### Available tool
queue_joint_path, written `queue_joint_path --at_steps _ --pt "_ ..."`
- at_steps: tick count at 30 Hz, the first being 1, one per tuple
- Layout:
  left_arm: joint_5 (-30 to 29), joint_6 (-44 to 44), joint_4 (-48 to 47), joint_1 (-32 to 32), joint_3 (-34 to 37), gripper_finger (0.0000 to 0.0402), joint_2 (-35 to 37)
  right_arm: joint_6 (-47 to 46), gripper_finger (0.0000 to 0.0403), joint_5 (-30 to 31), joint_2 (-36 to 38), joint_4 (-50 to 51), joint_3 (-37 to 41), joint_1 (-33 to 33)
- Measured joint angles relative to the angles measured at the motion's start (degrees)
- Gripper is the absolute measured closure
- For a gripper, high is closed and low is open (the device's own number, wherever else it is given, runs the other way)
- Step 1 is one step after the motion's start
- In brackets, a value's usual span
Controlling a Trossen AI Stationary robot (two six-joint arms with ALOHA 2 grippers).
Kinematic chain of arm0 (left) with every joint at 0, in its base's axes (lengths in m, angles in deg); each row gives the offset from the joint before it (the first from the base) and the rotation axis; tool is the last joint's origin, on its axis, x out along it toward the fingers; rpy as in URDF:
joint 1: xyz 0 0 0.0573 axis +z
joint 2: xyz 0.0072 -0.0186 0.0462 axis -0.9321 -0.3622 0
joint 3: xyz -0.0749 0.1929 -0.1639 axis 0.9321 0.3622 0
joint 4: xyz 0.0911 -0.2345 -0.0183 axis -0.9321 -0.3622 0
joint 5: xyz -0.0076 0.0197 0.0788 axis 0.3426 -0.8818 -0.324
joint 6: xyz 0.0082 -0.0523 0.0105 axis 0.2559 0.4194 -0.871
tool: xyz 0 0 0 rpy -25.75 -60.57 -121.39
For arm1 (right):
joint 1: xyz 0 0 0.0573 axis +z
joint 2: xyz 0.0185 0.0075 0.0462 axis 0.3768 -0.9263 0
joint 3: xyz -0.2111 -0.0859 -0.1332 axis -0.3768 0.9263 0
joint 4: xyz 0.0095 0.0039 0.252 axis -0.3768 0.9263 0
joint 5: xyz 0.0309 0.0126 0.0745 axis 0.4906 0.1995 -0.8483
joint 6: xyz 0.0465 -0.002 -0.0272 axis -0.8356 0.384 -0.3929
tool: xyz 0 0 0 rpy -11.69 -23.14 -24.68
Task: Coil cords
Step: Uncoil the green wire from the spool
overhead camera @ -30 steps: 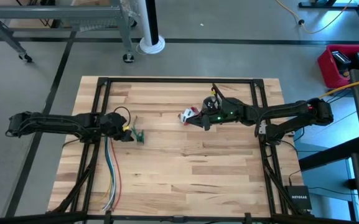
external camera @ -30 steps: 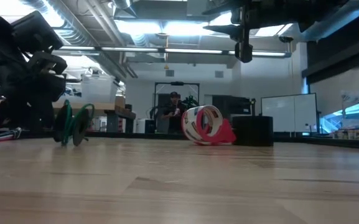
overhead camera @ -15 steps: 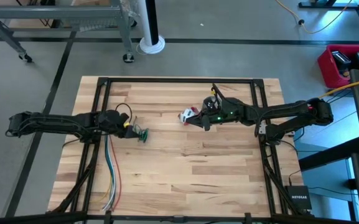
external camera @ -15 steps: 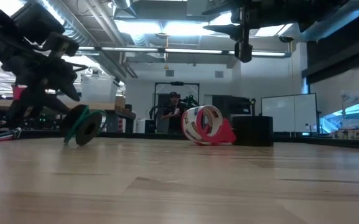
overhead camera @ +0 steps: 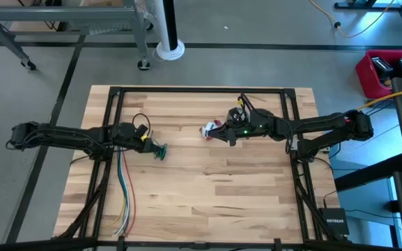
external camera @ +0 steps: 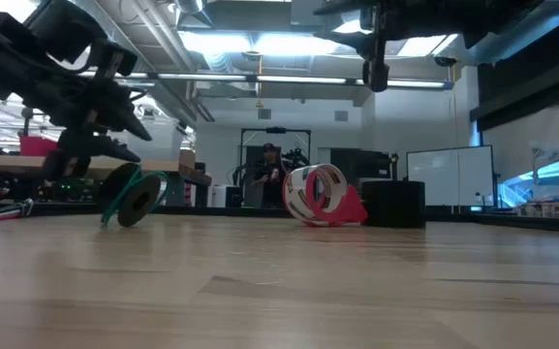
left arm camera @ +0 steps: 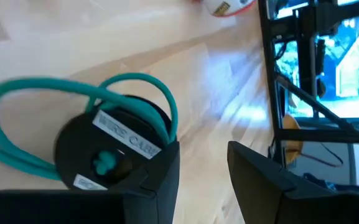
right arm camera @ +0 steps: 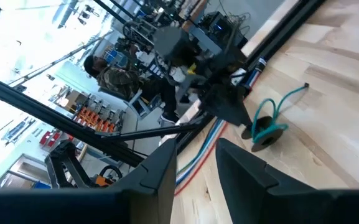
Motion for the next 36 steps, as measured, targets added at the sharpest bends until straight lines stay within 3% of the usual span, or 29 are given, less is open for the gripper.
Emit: queue_joint_path --at_steps 9,11,16,19,27,36 --pt "-1.0 -6.8 -0.8 -0.4 -6.3 0.0273 0.5 0.0 0.0285 0.0 0.0 0.0 0.0 0.0" --pt "-1.0 -9.1 -7.4 -0.4 -8.8 0.0273 1.2 0.0 0.0285 -0.6 0.0 -0.1 0.0 0.0" --pt "-5.4 -15.0 -34.6 -0.5 -17.7 0.0273 2.0 0.0 0.0285 -1.6 0.0 -0.1 0.0 0.0" --pt "-8.9 -17.4 -42.7 -1.0 -22.0 0.0273 2.0 0.0 0.0285 -1.6 0.0 -0.1 0.0 0.0" --pt "-12.3 -15.8 -43.5 -3.4 -22.6 0.0273 -1.2 0.0 0.0285 -1.6 0.0 -0.1 0.0 0.0" --pt "-12.7 -12.8 -38.8 -6.8 -22.5 0.0273 -14.9 0.1 0.0285 -1.6 0.0 -0.1 0.0 0.0"
